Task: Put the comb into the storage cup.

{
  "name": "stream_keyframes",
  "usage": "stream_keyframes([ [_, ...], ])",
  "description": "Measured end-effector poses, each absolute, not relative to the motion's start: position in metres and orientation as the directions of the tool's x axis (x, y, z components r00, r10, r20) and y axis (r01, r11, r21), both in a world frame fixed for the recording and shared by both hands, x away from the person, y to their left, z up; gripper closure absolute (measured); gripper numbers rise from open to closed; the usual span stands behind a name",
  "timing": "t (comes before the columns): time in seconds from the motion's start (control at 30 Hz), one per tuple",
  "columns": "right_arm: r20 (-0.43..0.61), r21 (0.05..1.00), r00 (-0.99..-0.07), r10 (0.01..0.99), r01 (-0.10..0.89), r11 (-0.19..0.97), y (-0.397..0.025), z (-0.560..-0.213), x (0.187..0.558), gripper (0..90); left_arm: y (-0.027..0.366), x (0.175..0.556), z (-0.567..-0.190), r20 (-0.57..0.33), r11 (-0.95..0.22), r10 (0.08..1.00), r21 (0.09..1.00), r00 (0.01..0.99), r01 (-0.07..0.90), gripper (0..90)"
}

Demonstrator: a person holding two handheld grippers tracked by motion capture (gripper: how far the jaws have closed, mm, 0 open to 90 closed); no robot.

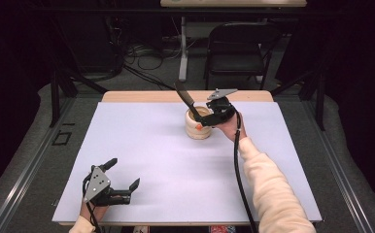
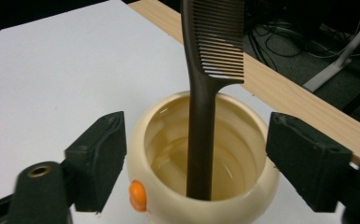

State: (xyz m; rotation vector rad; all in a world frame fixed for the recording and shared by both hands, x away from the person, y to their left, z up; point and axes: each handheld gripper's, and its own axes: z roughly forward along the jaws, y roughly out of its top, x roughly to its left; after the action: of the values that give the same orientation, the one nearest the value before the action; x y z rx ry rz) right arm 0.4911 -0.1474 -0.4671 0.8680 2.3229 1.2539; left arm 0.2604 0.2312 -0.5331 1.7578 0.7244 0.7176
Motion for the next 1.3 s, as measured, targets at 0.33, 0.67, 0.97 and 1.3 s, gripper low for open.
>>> stream_keyframes([
  [0.33,-0.006,0.812,-0.763,0.646,0.373,0.449,-0.155,-0.460,0.480,8.1,0.231,0.261,-0.533,0.119,-0.259,0.763,0.957,0.635,0.131,0.0],
  [0.67,0.001,0.794,-0.779,0.627,0.382,0.473,-0.158,-0.459,0.468,3.6,0.231,0.261,-0.533,0.118,-0.258,0.764,0.957,0.635,0.133,0.0],
  [0.97,0.023,0.778,-0.781,0.624,0.406,0.479,-0.167,-0.460,0.459,1.0,0.231,0.261,-0.533,0.122,-0.261,0.763,0.956,0.635,0.130,0.0],
  [1.3,0.031,0.773,-0.785,0.619,0.411,0.482,-0.174,-0.463,0.446,0.0,0.231,0.260,-0.533,0.121,-0.261,0.763,0.956,0.635,0.131,0.0],
])
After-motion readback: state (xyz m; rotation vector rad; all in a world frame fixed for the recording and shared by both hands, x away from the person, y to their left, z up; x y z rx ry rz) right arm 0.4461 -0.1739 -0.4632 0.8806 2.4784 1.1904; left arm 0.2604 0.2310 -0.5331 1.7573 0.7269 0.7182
